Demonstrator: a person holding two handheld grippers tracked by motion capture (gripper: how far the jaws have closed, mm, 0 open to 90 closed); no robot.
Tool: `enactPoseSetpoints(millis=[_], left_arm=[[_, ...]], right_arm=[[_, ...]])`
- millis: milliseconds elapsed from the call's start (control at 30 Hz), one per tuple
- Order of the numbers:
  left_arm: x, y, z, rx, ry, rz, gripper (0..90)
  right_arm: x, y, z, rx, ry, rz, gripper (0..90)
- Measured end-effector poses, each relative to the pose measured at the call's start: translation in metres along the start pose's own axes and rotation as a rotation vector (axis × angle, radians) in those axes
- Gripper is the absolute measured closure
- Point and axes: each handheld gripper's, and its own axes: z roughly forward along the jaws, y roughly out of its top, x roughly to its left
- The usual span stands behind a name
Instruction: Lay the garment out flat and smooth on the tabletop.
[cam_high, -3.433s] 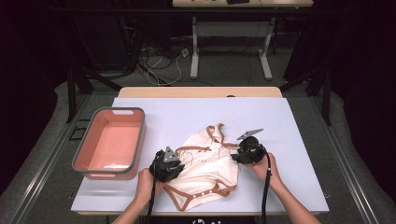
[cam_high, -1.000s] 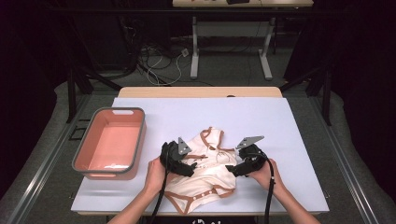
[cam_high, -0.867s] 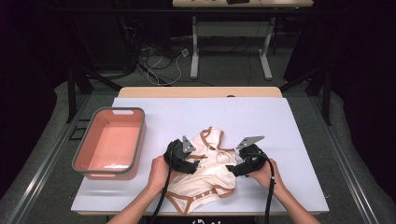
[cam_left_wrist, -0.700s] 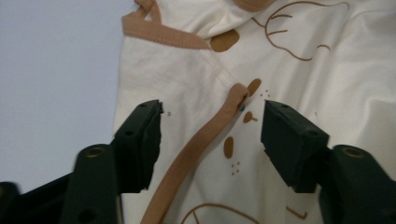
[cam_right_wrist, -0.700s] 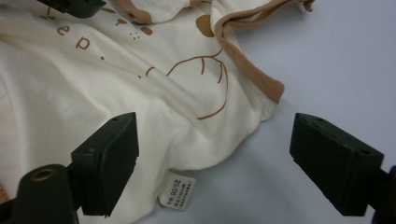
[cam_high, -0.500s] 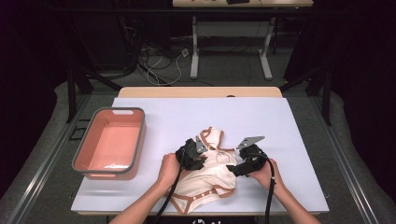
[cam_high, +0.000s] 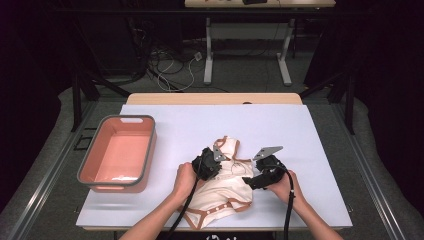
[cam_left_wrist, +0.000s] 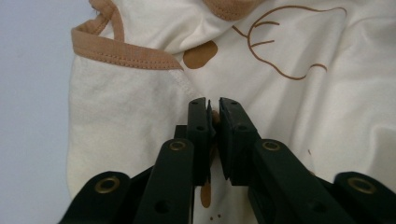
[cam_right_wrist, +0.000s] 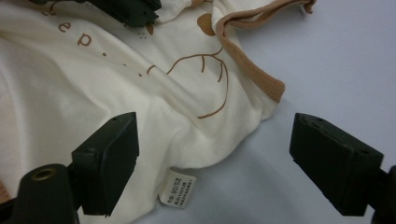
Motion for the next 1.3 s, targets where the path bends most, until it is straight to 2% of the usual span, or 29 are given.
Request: enactPoseSetpoints(millis=[233,467,833,1033,1300], left_arm=[[0.006,-0.003,-0.011,-0.043,0.012,-0.026,85.3],[0.017,-0.007,-0.021,-0.078,0.048,-0.059,85.4],[0.047,-0.007,-0.040,-0.128,0.125,-0.141,85.4],[0.063,-0.009,-0.043,-0.117,0.166,-0.180,85.3],[0.078,-0.012,-0.042,-0.091,0.200,-0.262,85.0]], right_arm=[[0.000,0.000,0.000,0.002,-0.006,-0.002,15.7],[0.000,0.001,-0.001,0.004,-0.006,-0.003,15.7],[0.001,0.002,-0.001,-0.002,-0.002,-0.004,15.8],[0.001,0.002,-0.001,0.004,-0.005,-0.007,15.7],[0.000,0.003,0.001,0.010,-0.009,-0.012,15.8]])
